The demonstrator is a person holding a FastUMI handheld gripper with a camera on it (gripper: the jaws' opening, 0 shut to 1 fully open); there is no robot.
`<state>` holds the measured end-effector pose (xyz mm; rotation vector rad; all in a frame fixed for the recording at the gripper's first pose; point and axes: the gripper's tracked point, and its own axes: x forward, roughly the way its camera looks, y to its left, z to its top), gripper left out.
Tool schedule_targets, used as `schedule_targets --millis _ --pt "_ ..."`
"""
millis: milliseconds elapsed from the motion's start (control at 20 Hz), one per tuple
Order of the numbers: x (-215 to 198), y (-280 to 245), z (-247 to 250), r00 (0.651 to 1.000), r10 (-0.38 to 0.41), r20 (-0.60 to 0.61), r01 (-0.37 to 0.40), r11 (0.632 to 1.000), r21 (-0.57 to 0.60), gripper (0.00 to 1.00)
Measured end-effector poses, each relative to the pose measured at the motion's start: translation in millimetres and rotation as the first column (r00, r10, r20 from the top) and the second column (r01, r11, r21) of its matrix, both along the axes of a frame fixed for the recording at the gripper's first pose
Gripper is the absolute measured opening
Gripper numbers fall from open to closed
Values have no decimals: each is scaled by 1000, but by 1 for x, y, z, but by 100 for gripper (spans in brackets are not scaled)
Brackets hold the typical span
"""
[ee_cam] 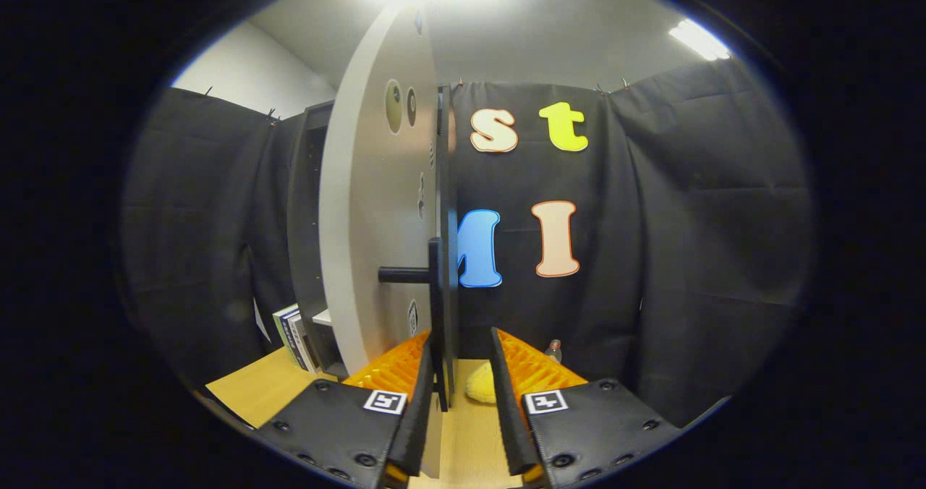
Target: Open the shoe cabinet door, grab the shoes and put them into the shoe cabinet, then close the shoe cabinet door.
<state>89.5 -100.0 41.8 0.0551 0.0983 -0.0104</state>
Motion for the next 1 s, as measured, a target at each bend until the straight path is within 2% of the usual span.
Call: schedule_targets --millis 50,200,400,700,900,1000 --pt "-1 -3 5 1000 1 18 -1 1000 1 54" --pt "-15 -7 7 1000 -17 14 17 1000 -17 81" --pt "-38 -4 11 1000 7 -17 -9 997 -76 99" --pt "-69 32 2 1000 22 -14 -22 1000 -15 99" --pt "-78 79 -17 992 119 -39 -118 992 36 99" --pt "-78 105 -27 984 169 -50 -163 981 104 98"
